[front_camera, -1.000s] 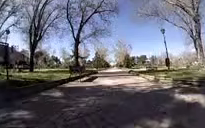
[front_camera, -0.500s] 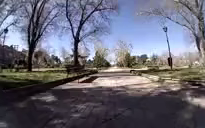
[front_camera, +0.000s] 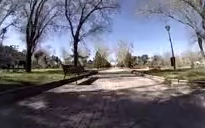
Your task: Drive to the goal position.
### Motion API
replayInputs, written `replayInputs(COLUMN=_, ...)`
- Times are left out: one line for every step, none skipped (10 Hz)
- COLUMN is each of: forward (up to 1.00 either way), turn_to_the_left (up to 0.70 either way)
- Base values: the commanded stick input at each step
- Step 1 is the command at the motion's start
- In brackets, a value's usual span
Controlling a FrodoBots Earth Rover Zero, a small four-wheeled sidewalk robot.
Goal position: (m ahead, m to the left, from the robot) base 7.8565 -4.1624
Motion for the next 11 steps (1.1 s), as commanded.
replayInputs(forward=0.85, turn_to_the_left=0.0)
replayInputs(forward=0.85, turn_to_the_left=-0.29)
replayInputs(forward=0.85, turn_to_the_left=-0.34)
replayInputs(forward=0.85, turn_to_the_left=-0.27)
replayInputs(forward=0.85, turn_to_the_left=-0.1)
replayInputs(forward=0.85, turn_to_the_left=0.0)
replayInputs(forward=0.85, turn_to_the_left=0.0)
replayInputs(forward=0.85, turn_to_the_left=0.0)
replayInputs(forward=0.85, turn_to_the_left=0.0)
replayInputs(forward=0.85, turn_to_the_left=0.0)
replayInputs(forward=0.85, turn_to_the_left=0.0)
